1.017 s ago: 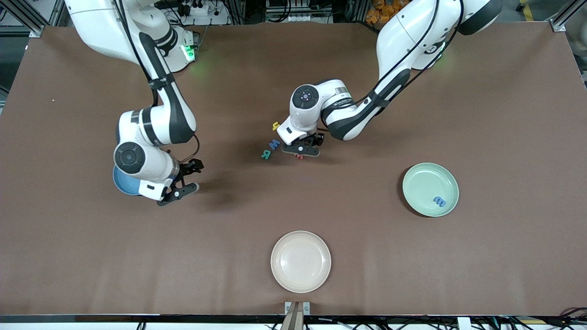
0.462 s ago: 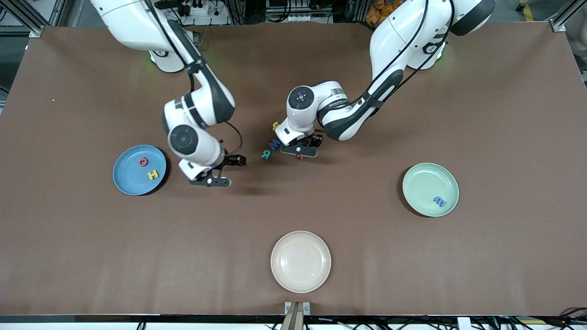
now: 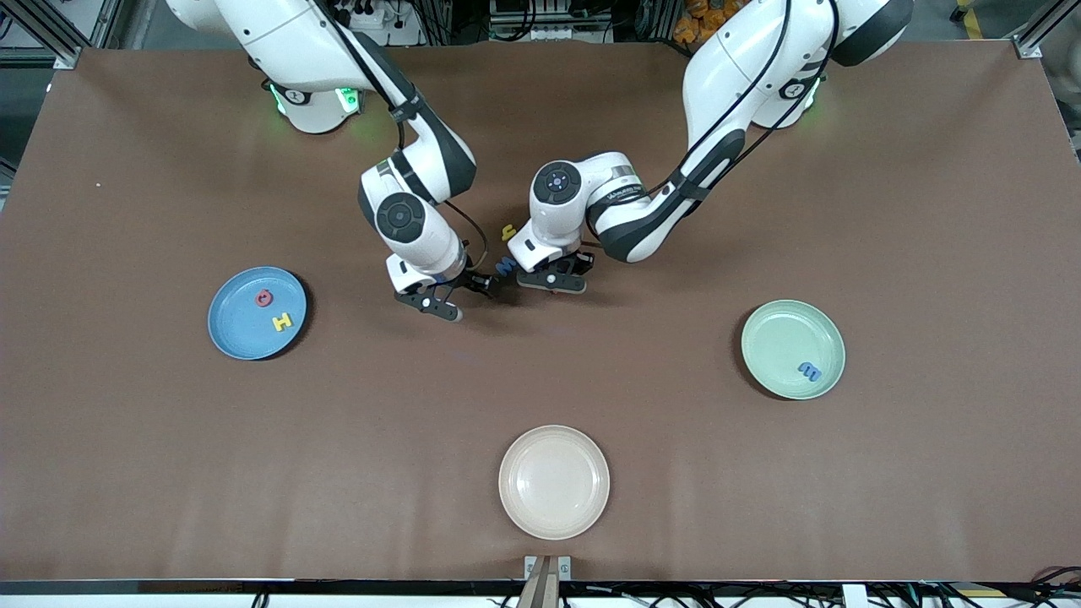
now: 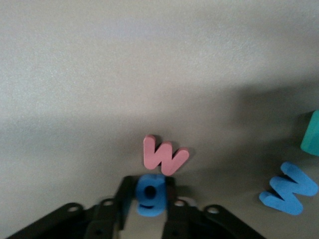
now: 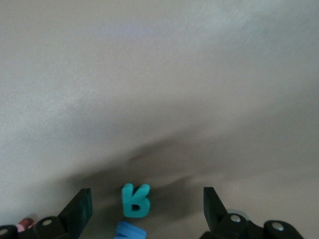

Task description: Sort uppercase to blue plate, lowercase to green plate

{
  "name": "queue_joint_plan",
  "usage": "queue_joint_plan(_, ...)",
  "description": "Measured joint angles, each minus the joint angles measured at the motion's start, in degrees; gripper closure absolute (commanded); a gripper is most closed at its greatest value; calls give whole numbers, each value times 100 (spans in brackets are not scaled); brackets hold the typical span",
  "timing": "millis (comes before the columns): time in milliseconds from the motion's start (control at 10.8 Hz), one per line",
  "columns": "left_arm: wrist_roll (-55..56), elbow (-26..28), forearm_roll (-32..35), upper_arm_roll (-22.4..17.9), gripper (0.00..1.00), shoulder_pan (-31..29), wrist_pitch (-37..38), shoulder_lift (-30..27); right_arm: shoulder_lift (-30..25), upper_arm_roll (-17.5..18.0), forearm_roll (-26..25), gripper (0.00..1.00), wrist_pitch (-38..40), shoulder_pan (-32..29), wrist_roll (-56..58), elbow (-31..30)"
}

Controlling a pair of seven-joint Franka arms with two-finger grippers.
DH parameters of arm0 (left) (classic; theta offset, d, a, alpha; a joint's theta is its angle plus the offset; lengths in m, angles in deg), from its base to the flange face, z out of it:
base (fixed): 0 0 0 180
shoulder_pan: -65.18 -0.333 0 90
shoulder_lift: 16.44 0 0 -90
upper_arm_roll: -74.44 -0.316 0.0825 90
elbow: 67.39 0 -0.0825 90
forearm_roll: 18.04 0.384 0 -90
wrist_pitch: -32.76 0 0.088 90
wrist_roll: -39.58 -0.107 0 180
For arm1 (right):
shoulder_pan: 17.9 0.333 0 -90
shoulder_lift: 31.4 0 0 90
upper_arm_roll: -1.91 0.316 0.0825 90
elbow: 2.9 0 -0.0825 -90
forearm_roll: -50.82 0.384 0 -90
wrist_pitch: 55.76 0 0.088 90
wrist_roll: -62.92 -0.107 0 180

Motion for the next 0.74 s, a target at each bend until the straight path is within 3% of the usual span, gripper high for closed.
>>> queue_joint_plan(370,0,-84,4,-8,100,-112,151,-83,218,29,-91,35,-150,100,-157,-2)
queue_joint_plan(740,-287,-163,-99,122,100,-832,1000,-1002,292,31,-109,39,-160,129,-161,-3)
